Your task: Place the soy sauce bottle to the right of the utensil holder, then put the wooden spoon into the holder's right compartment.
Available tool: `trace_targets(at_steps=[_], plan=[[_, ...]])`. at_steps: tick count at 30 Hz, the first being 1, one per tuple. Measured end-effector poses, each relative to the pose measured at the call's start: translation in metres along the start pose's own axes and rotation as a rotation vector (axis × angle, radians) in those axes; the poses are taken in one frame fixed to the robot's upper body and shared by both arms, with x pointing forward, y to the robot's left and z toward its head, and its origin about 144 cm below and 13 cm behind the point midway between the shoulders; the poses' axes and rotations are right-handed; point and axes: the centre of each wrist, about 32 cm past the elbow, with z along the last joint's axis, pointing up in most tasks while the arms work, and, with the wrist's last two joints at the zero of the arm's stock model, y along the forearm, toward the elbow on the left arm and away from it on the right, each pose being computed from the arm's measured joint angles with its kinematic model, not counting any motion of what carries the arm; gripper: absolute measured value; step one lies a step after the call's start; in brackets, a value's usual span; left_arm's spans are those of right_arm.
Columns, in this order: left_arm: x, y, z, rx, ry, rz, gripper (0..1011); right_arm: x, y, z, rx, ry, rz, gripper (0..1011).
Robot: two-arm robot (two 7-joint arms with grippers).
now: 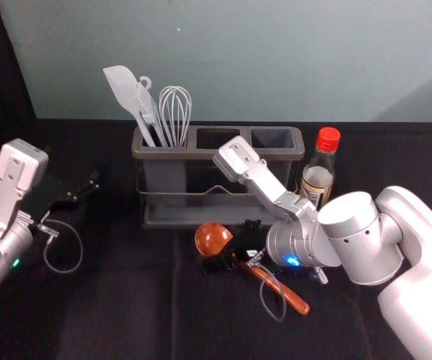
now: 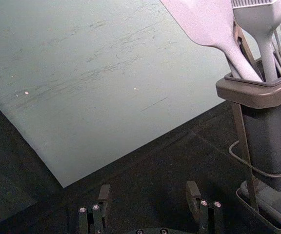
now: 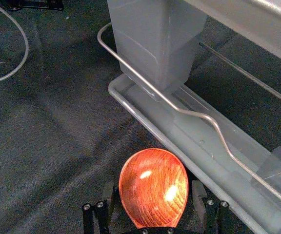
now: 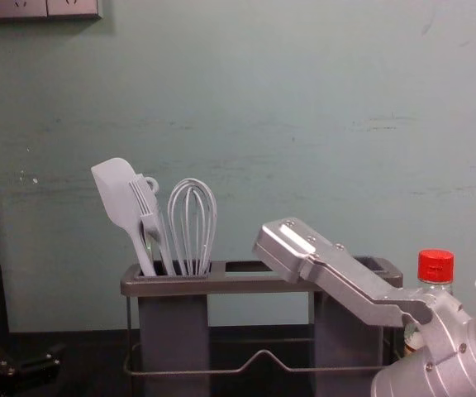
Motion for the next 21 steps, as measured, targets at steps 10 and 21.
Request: trace_targets(at_steps=[10,21], plan=[[0.0000,0.0000,0.0000,0.000,0.000,0.000,1000,-0.0007,0.0008,0.0004,0.011,-0.005,0.000,997],[0.0000,0.0000,0.0000,0.000,0.000,0.000,1000,0.0000,0.0015,-0.0008,0.014,0.001,-0.001,836]])
